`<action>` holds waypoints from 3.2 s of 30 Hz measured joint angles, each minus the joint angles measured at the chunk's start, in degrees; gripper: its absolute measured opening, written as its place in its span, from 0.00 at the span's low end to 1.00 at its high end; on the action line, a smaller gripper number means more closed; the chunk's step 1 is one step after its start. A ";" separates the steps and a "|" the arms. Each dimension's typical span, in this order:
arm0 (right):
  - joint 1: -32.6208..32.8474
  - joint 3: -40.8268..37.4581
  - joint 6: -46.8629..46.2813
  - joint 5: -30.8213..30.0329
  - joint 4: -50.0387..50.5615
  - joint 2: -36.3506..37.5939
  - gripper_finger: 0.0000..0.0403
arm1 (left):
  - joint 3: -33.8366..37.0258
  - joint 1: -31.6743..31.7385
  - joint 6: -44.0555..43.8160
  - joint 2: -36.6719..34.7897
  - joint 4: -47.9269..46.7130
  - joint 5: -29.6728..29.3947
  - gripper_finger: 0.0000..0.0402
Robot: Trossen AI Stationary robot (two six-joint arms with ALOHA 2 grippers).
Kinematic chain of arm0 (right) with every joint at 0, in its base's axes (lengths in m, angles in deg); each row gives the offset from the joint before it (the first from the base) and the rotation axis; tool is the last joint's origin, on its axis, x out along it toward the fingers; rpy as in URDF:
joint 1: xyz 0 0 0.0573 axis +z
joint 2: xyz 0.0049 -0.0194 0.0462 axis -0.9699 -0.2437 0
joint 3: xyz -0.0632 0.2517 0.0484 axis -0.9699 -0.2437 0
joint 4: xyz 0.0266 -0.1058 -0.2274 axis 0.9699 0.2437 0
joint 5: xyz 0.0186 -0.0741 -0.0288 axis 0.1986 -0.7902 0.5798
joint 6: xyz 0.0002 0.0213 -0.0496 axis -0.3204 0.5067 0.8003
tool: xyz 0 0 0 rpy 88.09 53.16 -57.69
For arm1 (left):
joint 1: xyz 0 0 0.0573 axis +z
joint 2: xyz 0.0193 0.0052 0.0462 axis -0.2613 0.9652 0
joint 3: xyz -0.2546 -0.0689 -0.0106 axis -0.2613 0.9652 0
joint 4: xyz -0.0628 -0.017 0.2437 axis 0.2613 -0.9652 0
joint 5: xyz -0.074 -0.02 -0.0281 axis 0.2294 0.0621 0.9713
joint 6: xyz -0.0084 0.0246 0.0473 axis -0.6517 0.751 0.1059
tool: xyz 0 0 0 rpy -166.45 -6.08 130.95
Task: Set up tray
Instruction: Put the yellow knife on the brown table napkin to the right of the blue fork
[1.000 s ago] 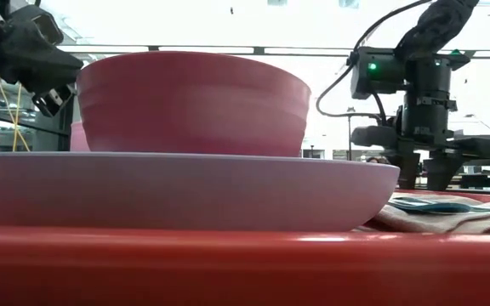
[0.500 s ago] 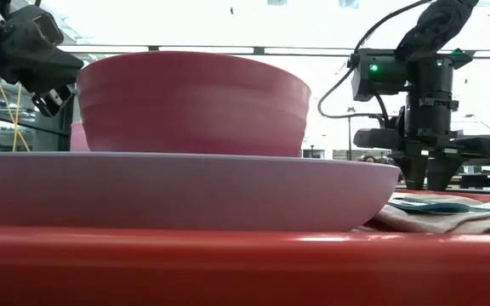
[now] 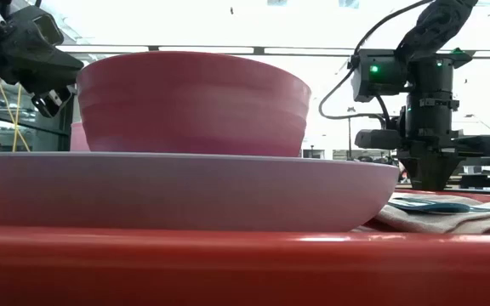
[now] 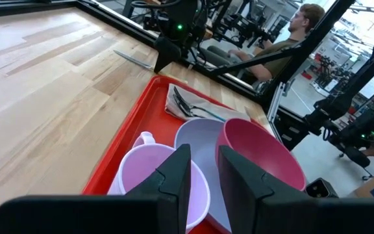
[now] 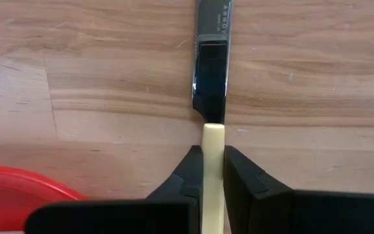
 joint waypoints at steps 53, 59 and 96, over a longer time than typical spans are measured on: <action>23.92 28.82 -26.18 7.66 17.30 -0.75 0.01 | -0.04 0.01 -0.96 0.02 -3.37 -0.04 0.28; 25.67 28.83 -26.93 9.49 10.93 -4.53 0.01 | -0.07 0.02 -0.96 0.02 -3.08 -0.06 0.28; 29.38 28.85 -28.36 10.64 8.24 -17.93 0.04 | -0.07 0.00 -1.03 0.02 -2.95 -0.04 0.28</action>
